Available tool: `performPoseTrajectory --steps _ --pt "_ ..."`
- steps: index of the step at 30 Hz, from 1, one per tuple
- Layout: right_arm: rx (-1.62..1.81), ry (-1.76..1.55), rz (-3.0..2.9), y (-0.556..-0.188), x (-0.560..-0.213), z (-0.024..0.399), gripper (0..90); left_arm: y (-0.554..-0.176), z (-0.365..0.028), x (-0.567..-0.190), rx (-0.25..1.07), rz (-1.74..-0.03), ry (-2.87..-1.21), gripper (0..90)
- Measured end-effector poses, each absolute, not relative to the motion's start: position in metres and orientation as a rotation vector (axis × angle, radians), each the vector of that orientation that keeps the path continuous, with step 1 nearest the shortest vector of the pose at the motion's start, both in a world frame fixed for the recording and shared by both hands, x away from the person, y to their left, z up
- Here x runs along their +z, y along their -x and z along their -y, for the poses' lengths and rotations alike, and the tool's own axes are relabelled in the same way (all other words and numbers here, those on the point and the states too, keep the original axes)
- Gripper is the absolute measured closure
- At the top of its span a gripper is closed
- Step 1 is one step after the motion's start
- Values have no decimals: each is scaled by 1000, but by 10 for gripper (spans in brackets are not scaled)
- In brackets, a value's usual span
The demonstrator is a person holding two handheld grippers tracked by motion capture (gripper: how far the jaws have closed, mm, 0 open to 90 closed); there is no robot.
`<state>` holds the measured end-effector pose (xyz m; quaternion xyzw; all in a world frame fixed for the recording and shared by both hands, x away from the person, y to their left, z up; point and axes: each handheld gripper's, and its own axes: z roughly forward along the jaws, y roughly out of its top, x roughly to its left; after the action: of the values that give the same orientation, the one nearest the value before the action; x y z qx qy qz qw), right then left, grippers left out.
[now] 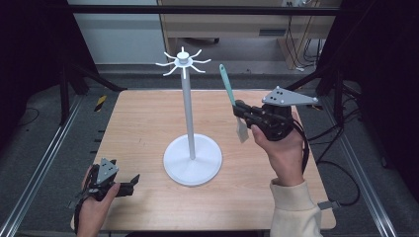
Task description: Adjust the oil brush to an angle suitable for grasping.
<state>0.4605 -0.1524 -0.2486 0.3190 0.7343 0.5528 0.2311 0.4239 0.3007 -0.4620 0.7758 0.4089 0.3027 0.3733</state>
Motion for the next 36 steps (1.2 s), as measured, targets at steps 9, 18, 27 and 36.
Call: performPoseTrajectory --steps 9,18,27,36 --pt "1547 -851 -2005 -455 -243 151 825 -424 -301 -462 775 -1047 -1988 24" --pt "1577 -816 -2011 -451 -241 148 825 -424 -301 -462 778 -1047 -1987 24" --pt "1578 -757 -2031 -443 -238 139 824 -424 -301 -462 777 -1047 -1985 24" --pt "1578 -741 -2044 -439 -238 134 824 -424 -300 -462 776 -1044 -1992 24"
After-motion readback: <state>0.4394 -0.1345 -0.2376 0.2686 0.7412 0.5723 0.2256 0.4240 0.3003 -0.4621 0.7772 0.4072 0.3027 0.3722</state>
